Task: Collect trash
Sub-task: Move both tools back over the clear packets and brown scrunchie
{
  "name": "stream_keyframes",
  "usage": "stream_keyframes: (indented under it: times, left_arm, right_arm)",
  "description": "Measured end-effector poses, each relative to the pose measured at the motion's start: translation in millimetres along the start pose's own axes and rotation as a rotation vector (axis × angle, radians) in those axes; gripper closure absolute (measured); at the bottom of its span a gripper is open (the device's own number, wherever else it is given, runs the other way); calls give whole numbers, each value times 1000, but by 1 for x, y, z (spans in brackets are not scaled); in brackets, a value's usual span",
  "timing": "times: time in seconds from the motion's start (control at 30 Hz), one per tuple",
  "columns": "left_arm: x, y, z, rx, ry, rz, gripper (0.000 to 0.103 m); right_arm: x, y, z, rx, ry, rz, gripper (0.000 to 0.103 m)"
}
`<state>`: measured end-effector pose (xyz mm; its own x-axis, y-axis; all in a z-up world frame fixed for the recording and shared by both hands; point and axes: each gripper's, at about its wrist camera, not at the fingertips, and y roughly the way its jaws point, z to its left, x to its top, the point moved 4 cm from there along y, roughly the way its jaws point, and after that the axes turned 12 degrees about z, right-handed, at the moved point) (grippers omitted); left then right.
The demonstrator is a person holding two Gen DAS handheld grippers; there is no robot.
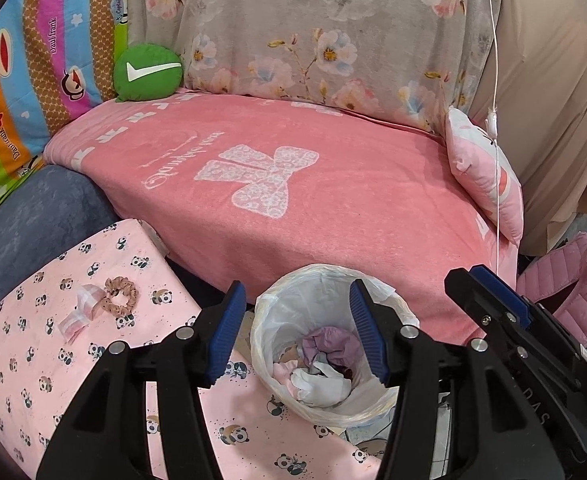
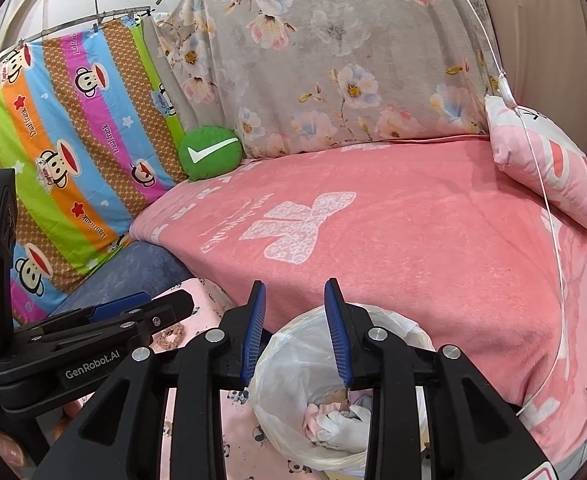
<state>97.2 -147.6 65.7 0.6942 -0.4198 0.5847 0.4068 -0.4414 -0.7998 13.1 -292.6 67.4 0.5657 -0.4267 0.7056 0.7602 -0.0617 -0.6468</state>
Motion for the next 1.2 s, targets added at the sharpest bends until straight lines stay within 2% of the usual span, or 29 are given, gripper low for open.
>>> stream_keyframes:
  times: [0.7,1.03,1.2]
  left_arm:
    - [-15,2,42,18,-83,15,50]
    - [-28,7,88,44,-162,33,49]
    - [-37,8,122,72,-213,39,40]
  right_arm:
    - [-9,17,30,15,-62,44,71]
    - [-19,37,64,32,-117,87,70]
    - [-24,50,86,44,-145,104,63]
